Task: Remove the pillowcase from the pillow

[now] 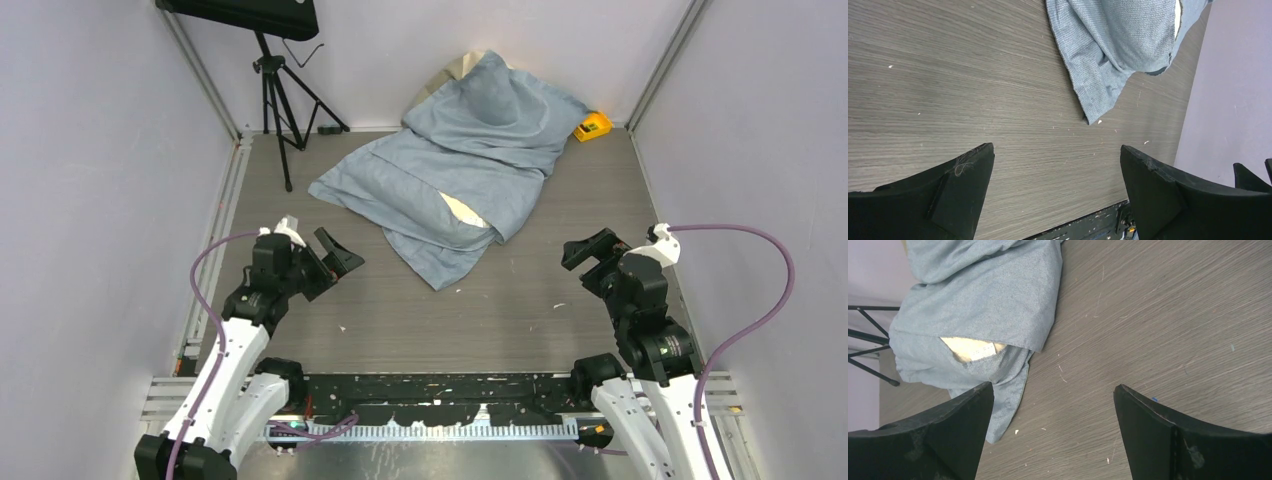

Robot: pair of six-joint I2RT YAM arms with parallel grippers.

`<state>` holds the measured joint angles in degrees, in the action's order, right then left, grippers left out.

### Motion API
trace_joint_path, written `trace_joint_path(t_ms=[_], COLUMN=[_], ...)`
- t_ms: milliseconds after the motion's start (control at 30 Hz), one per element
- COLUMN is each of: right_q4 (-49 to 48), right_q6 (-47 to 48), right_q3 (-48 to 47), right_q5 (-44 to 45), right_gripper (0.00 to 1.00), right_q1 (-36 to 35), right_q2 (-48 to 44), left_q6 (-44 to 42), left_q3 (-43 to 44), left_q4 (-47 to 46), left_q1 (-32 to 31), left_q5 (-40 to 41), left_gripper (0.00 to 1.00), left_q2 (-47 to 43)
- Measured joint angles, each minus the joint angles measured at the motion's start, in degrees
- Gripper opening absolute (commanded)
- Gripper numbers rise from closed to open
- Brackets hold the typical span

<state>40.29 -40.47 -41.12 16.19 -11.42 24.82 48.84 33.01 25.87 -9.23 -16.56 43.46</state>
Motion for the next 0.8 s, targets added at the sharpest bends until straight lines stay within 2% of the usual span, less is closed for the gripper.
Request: trace_joint_path(t_ms=[233,433,800], right_q4=[0.07,0.07,0.02], right_q6=[-0.11,-0.31,-0.26], right_q3=[0.00,0.00,0.00], right_q5=[0.11,-0.02,-0.04], right_gripper=[0.94,0.94,0.94], right_q1=[0.02,0.02,0.02], right_q2=[0.09,0.02,0.35], left_q6=[0.55,1.84,5.29], left_q3=[-0.48,-0.70,-1.70], left_q4=[-0.42,-1.70,-14.60], left_q1=[0.00,0.00,-0.44], left_q5=[0.26,-0.04,0.42], left_gripper=[1.00,0.99,0.99], left_q2=[0.61,5.25,13.38])
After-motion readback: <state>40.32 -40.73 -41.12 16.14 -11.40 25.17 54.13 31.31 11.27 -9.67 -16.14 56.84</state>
